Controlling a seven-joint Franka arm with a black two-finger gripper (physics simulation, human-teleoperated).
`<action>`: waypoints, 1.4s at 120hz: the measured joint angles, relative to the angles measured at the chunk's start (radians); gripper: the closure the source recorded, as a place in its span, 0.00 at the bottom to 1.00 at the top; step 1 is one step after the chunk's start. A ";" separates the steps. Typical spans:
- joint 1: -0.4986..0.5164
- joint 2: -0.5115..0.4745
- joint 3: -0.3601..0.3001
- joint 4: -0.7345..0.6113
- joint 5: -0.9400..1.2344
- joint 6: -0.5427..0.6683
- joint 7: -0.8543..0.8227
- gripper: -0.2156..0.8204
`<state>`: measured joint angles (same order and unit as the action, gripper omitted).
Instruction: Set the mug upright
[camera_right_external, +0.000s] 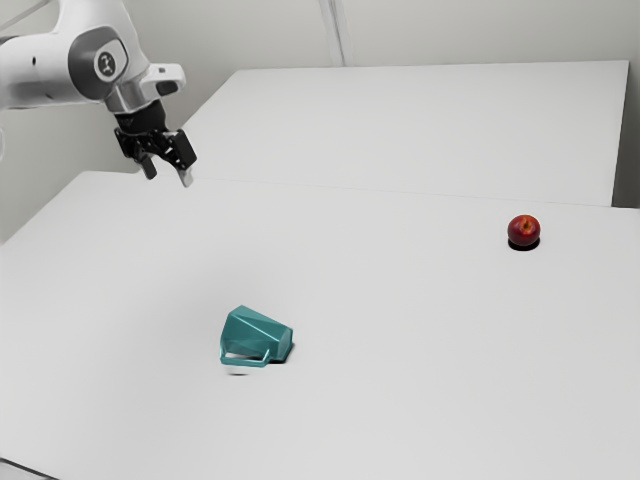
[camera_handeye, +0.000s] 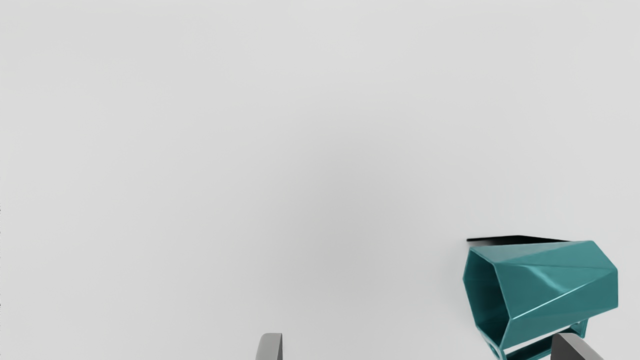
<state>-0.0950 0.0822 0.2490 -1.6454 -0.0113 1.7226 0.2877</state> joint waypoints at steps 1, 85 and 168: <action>0.000 -0.001 0.001 -0.003 0.000 0.003 0.000 0.23; -0.203 -0.335 0.248 -0.626 -0.358 0.523 0.259 0.23; -0.159 -0.321 0.255 -0.952 -1.016 0.705 1.266 0.23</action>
<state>-0.2538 -0.2391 0.5037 -2.5972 -1.0271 2.4278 1.5536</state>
